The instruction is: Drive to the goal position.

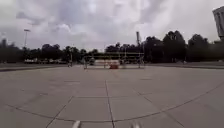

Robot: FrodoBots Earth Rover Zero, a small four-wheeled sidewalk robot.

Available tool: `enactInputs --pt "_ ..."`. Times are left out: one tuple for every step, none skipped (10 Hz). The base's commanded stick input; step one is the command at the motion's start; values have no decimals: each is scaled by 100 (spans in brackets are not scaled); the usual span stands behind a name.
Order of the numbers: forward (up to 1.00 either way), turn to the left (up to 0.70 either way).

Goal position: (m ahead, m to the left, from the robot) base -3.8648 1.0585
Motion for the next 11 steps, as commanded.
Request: enactInputs --pt "0 0" --pt "0 0" --pt "0 0" --pt "0 0" --pt "1 0" --pt "50 0" --pt "81 0" --pt "85 0" --pt "38 0" --pt "10 0" --pt "0 0"
